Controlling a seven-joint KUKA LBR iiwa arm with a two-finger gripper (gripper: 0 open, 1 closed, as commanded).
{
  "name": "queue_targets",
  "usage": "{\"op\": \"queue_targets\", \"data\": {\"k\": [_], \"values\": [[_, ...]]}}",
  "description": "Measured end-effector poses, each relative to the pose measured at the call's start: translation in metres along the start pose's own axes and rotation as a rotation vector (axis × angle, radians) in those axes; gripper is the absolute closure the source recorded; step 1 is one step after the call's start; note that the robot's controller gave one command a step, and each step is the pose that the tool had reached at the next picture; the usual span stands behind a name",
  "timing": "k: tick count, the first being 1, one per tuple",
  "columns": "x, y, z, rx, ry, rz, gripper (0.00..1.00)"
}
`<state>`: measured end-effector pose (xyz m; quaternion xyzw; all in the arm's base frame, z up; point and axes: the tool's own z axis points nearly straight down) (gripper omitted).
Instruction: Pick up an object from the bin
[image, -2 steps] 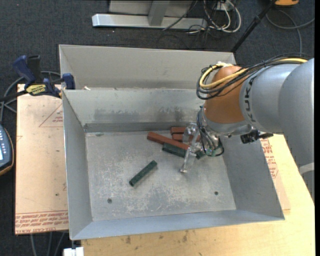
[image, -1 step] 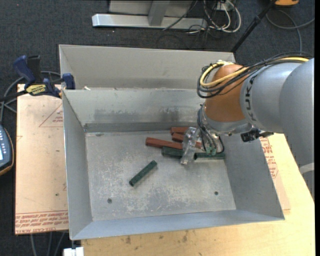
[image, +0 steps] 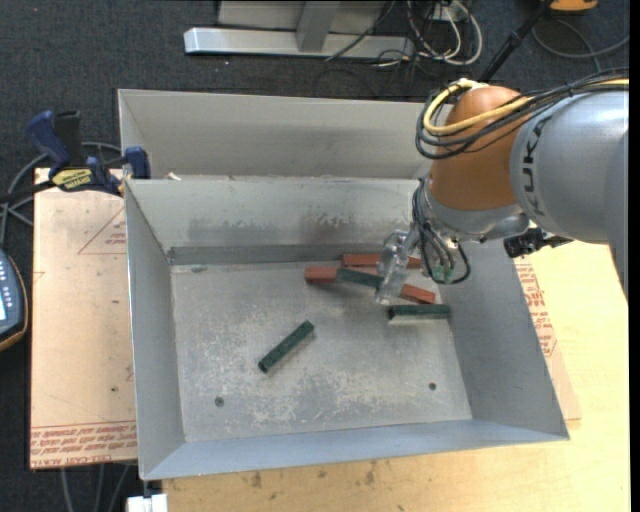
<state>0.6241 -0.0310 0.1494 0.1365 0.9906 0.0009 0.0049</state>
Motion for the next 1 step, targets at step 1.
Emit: {"op": "queue_targets", "data": {"k": [1], "values": [[-0.0017,0.0009,-0.0398,0.001,0.003,-0.002,1.0]]}}
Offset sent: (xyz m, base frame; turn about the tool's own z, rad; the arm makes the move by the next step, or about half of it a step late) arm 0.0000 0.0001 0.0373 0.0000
